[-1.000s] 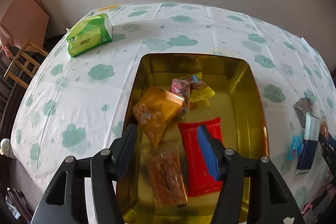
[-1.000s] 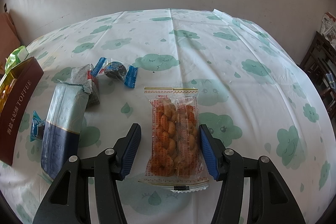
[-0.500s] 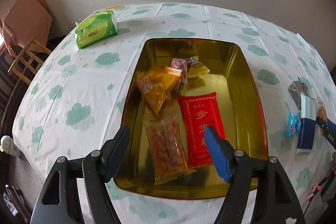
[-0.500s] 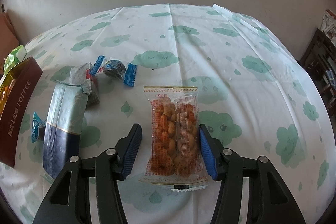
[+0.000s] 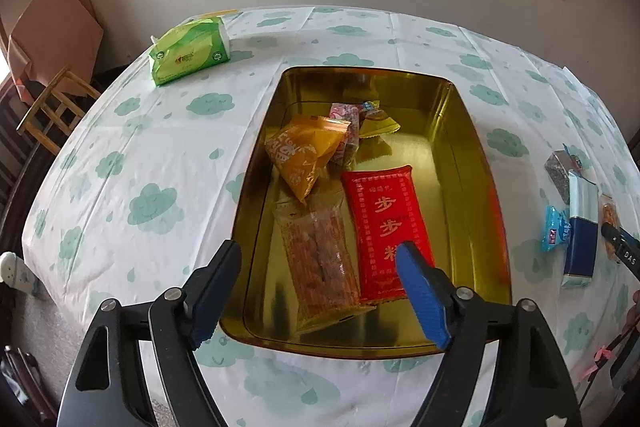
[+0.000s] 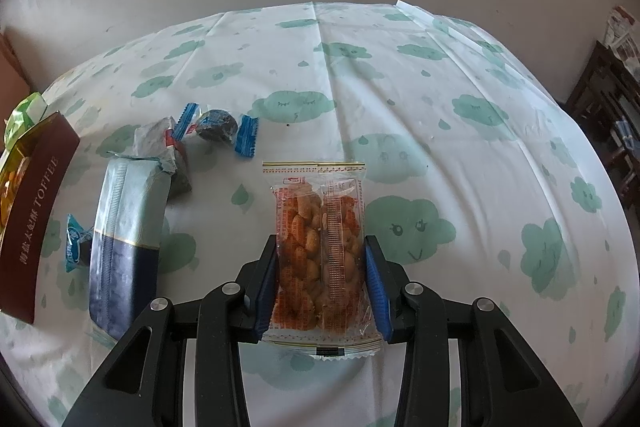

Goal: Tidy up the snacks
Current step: 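Withdraw the left tool from the tray while the right gripper holds the twist snack bag, then carry the twist snack bag over the gold tray and open the right gripper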

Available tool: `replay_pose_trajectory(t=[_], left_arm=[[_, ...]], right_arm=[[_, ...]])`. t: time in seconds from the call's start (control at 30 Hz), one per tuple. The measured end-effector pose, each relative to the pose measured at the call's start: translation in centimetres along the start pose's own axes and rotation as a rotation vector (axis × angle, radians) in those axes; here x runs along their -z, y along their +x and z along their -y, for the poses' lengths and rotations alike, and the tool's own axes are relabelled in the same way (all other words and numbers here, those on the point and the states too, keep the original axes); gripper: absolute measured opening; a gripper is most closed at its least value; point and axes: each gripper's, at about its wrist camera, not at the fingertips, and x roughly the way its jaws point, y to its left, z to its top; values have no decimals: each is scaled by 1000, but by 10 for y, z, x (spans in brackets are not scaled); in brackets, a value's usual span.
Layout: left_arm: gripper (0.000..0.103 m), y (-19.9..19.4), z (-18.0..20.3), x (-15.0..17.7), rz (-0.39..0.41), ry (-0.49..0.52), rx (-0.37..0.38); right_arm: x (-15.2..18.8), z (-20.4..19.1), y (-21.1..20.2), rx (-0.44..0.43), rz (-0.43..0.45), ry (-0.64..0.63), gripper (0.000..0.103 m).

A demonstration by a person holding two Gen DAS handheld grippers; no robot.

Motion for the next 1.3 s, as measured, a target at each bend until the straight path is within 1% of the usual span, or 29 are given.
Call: replay_pose_trajectory(t=[0.13,0.37,0.6,1.0,1.3], left_arm=[[79,1,-4,3,-6,-12,3],[84,-4,-7,6,10,-13,8],[84,-4,-11,8,10,-22,14],[86,-10,-23,9,27,-49,8],[86,-14,-45,9,44,-86,-14]], right_arm=[[2,0,-3,-4,-2,24,41],[-2,-3,-18,6,36,43,41],[-9,-27,-38,-42,68,22,41],[-15,-104,-55,-163,80,-88,41],[-19,-177,-60,-272,77,-177,41]])
